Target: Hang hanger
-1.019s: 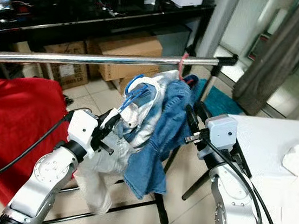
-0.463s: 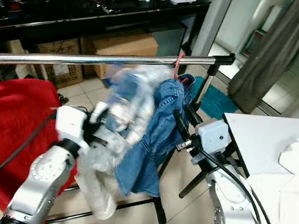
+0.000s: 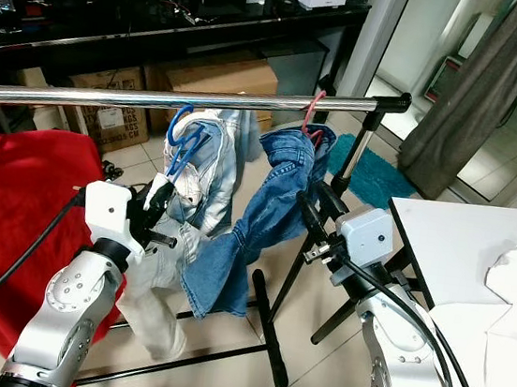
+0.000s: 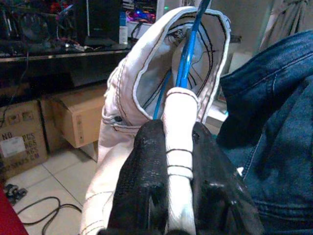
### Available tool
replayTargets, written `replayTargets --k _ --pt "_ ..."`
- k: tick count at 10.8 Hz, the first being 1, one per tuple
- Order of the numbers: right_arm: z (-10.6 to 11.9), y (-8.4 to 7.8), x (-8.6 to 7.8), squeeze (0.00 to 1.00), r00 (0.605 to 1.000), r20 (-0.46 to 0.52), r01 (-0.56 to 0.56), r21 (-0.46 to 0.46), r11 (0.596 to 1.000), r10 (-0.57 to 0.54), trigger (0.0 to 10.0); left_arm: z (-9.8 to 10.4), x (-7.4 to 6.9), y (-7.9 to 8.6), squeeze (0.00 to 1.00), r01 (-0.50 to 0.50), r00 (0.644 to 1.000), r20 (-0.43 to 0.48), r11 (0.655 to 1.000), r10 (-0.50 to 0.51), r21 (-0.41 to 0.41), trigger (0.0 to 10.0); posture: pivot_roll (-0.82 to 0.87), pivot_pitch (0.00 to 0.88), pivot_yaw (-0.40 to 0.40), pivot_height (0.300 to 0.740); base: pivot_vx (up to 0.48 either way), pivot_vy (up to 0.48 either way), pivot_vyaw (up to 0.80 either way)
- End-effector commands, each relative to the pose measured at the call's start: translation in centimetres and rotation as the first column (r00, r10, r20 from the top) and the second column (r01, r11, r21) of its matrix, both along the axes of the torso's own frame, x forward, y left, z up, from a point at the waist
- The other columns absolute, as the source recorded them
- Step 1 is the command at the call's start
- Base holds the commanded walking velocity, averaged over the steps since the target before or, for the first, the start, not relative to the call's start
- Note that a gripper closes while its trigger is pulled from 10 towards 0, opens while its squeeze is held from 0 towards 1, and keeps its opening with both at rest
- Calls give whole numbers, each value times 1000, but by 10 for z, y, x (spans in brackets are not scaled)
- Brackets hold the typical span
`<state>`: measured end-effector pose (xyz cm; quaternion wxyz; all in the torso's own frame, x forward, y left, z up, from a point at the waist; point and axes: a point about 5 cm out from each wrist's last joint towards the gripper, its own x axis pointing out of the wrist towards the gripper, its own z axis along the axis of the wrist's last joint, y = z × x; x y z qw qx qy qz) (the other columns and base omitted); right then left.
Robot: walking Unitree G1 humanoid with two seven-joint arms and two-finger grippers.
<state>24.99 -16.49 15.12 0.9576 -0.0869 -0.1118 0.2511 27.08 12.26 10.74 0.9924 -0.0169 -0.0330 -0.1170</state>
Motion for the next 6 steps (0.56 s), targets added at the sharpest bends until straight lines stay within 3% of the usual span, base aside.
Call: replayTargets --k 1,2,3,6 --pt "2 0 0 0 1000 8 -8 1 1000 8 10000 11 3 -5 0 18 998 53 1000 -19 7 0 65 5 -36 723 0 0 0" --pt "1 1 0 0 1000 8 -8 2 1000 8 10000 11 4 -7 0 23 998 53 999 -24 23 3686 65 4 -35 723 0 0 0" --pt "1 1 0 0 1000 8 -7 4 1000 7 10000 11 4 -7 0 22 998 54 999 -24 36 10000 65 4 -37 723 0 0 0" --pt "2 1 1 0 1000 7 -11 1 1000 11 10000 12 5 -2 0 -21 998 52 999 20 26 10000 69 7 -40 723 0 0 0"
